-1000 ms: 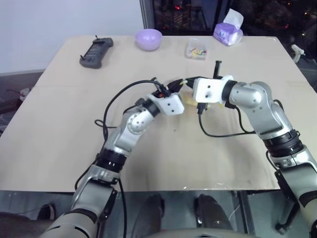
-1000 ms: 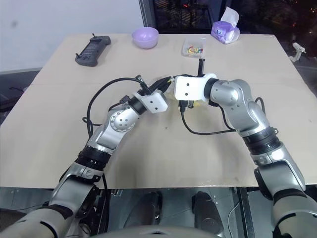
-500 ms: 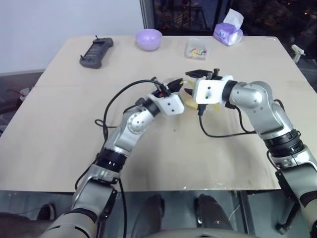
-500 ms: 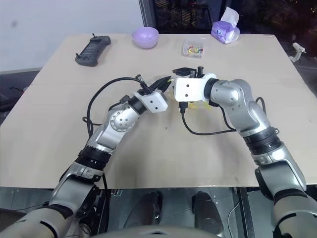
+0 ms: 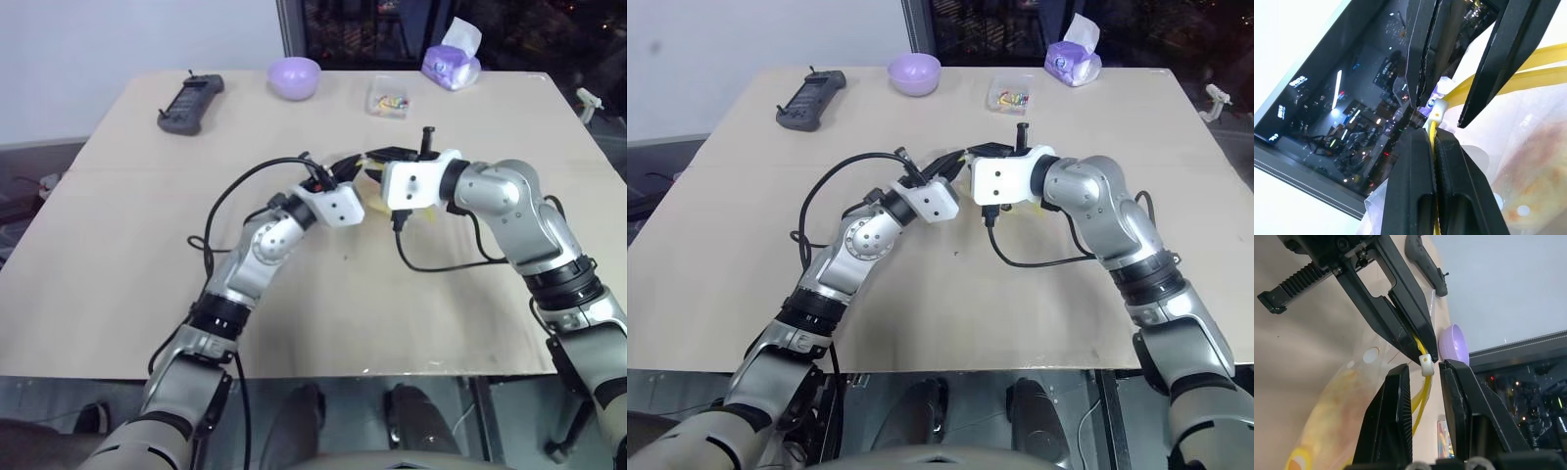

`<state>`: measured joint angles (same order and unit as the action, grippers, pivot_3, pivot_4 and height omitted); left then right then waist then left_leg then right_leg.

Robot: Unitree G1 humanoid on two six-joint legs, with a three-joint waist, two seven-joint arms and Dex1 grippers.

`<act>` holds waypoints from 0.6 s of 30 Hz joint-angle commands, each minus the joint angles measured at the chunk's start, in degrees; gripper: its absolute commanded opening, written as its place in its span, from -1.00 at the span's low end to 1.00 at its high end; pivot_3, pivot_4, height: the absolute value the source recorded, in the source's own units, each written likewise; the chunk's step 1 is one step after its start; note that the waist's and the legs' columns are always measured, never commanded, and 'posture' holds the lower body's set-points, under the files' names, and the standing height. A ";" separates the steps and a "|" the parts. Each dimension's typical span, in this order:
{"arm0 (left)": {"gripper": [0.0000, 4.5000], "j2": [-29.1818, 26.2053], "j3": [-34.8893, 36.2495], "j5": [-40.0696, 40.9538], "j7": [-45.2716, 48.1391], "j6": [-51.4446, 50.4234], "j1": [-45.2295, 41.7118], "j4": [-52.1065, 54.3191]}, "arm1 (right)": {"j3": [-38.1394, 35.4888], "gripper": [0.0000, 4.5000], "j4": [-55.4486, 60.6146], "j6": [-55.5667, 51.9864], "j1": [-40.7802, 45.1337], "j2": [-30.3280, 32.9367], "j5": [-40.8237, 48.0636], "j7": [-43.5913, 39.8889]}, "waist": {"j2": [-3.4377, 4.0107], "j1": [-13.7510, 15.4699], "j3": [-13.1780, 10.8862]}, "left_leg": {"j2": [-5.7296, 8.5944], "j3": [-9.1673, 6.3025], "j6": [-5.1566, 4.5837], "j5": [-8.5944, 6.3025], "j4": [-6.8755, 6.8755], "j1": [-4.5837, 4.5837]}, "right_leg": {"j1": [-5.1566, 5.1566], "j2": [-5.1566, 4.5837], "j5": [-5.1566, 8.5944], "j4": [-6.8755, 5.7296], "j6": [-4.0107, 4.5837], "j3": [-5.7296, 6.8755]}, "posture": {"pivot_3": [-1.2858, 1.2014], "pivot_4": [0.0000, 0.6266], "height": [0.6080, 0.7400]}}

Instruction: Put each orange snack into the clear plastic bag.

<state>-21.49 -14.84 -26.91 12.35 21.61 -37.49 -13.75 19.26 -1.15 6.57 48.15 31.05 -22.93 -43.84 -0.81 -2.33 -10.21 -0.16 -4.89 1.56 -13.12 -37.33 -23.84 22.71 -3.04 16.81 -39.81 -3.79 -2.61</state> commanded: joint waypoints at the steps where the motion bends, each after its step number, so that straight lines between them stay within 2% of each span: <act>1: -1.00 -0.04 0.21 -0.13 -0.44 0.89 -1.01 1.82 | -0.87 -0.52 1.15 0.23 1.17 -0.02 -0.41 0.73 | 0.00 0.00 0.00 | 0.00 0.00 0.00 0.00 0.00 0.00 | 0.00 0.00 0.00 0.00 0.00 0.00 | 0.03 -0.52 1.00; 18: -1.00 -0.08 0.11 -0.23 -0.33 0.80 -0.76 2.08 | -0.79 -0.52 0.92 0.25 1.41 -0.85 -1.05 1.04 | 0.00 0.00 0.00 | 0.00 0.00 0.00 0.00 0.00 0.00 | 0.00 0.00 0.00 0.00 0.00 0.00 | 0.03 -0.52 1.00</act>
<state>-21.51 -14.84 -26.92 12.37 21.61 -37.49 -13.75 19.26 -1.19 6.54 48.15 30.38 -24.23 -43.33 -0.81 -2.33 -10.21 -0.16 -4.89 1.56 -13.12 -37.33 -23.84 22.71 -3.04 16.81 -39.81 -3.79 -2.61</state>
